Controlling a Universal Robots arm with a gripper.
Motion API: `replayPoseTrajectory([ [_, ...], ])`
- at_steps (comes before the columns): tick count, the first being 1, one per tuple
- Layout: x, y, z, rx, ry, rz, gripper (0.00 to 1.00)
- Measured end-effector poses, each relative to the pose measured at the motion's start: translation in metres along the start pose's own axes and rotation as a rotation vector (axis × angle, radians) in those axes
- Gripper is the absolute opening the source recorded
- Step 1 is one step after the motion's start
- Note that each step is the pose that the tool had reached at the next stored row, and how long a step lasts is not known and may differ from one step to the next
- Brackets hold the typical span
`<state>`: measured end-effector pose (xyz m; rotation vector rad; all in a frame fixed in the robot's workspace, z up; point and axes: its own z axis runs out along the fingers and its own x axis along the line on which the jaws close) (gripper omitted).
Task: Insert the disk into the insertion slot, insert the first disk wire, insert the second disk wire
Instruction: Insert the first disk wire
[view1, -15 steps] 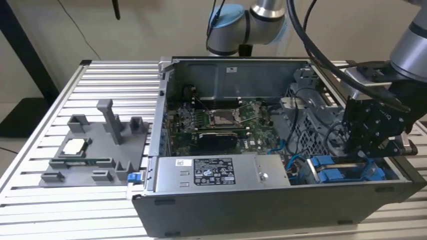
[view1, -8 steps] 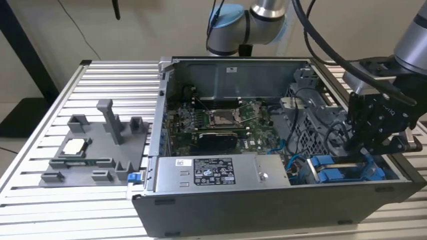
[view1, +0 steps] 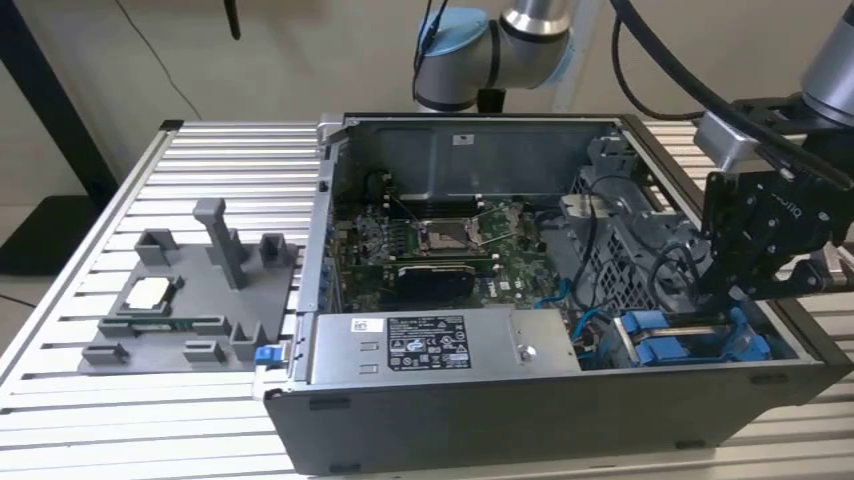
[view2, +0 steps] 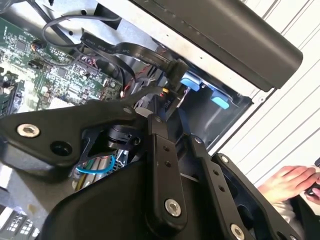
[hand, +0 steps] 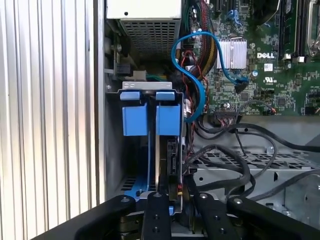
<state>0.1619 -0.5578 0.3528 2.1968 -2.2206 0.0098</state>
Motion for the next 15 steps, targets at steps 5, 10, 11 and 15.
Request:
replayPoseTrajectory([
  [5,0.0001,0.0001,-0.0077,0.0000,0.0000,0.000,0.27],
  [10,0.0002,0.0002,-0.0144,0.0000,0.0000,0.000,0.27],
  [11,0.0002,0.0002,-0.0151,0.0000,-0.0001,0.000,0.27],
  [15,0.0003,0.0004,-0.0168,0.0000,0.0000,0.000,0.27],
])
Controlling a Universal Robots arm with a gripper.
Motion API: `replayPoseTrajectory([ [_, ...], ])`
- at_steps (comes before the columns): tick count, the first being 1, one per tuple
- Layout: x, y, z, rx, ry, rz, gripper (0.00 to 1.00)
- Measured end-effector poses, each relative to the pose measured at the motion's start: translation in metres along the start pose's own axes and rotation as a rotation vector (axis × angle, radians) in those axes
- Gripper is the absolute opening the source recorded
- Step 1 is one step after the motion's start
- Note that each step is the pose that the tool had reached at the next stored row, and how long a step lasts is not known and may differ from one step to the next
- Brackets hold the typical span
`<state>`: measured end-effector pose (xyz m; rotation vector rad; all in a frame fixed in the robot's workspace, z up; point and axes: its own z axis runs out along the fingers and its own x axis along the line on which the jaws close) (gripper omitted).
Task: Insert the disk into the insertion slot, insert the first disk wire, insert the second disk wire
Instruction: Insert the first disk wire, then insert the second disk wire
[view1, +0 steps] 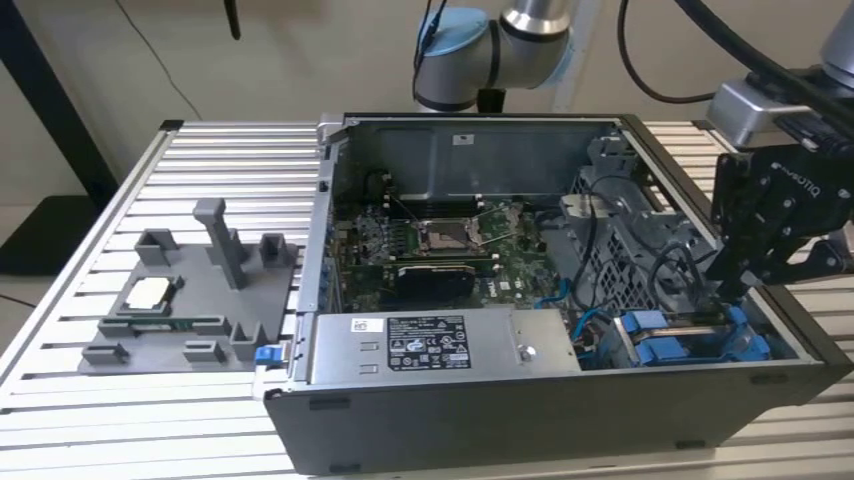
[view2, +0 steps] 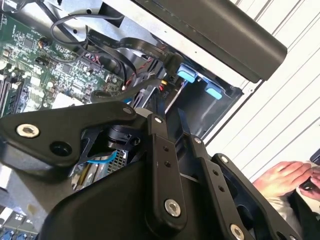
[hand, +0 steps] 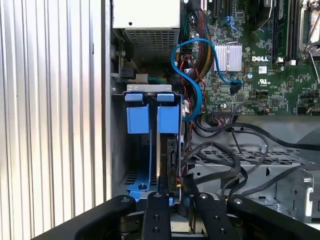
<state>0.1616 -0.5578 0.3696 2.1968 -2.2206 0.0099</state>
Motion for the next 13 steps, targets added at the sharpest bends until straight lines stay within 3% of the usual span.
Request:
replayPoseTrajectory([
  [13,-0.0001,-0.0056,-0.0003,0.0000,0.0000,0.000,0.27],
])
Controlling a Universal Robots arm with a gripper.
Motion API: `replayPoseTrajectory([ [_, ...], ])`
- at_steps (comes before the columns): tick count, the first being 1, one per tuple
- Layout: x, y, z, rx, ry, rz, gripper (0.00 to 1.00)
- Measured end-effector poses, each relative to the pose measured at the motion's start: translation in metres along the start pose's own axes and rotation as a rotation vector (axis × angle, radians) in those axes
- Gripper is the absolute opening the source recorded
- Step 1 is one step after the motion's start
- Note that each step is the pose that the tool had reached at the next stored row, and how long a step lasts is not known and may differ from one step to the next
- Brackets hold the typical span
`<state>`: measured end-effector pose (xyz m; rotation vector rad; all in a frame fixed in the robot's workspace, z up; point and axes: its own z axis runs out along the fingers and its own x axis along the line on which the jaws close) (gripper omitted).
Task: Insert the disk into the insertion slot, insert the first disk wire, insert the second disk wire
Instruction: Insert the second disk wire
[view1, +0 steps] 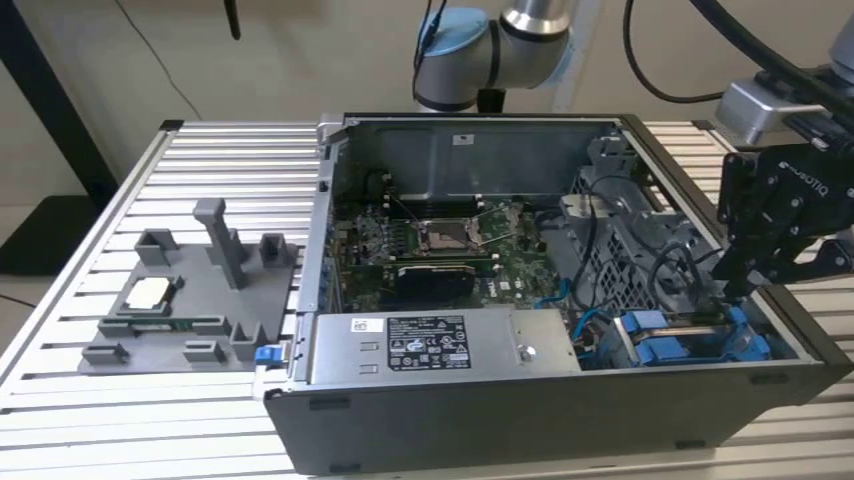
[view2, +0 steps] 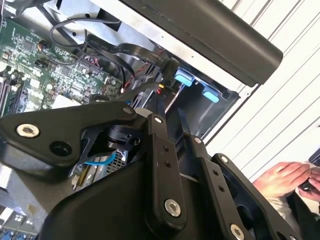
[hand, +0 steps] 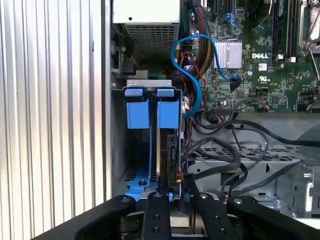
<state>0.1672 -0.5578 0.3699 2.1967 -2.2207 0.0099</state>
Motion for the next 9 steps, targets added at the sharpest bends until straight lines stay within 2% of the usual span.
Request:
replayPoseTrajectory([
  [9,-0.0001,-0.0076,-0.0001,0.0000,0.0000,0.000,0.27],
])
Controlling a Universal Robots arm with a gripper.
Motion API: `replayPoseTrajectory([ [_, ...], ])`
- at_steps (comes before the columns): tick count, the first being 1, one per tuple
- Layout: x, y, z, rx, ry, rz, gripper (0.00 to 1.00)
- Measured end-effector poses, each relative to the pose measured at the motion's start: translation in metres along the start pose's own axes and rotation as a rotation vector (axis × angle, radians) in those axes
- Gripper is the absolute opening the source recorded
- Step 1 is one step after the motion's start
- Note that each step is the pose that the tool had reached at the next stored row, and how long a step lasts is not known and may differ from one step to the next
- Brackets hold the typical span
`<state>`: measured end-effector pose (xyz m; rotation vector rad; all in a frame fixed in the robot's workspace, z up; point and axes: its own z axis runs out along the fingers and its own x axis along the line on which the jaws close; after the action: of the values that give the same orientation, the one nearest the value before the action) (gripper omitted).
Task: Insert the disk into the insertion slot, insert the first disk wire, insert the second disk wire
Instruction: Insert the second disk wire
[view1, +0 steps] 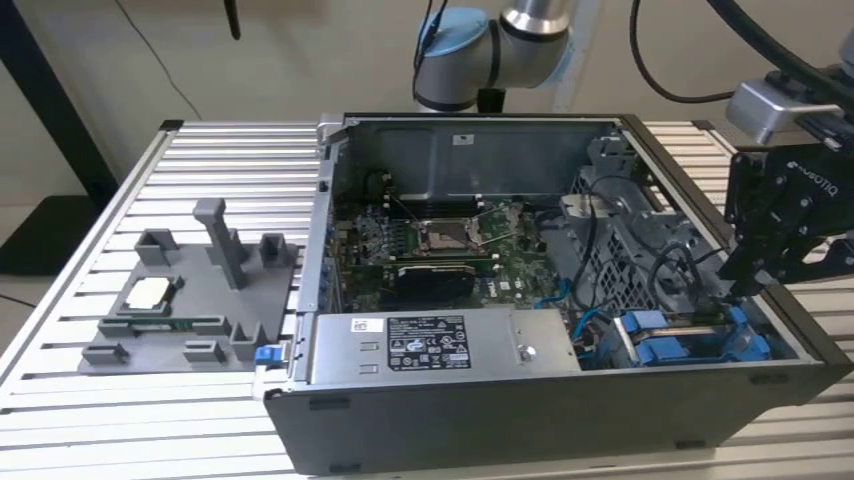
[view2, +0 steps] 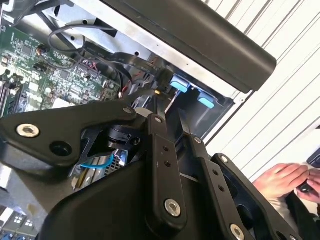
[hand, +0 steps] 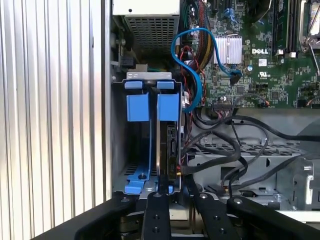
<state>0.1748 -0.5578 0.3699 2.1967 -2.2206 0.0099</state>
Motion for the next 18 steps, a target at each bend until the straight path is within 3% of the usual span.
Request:
replayPoseTrajectory([
  [18,-0.0001,-0.0120,-0.0001,0.0000,0.0000,0.000,0.27],
])
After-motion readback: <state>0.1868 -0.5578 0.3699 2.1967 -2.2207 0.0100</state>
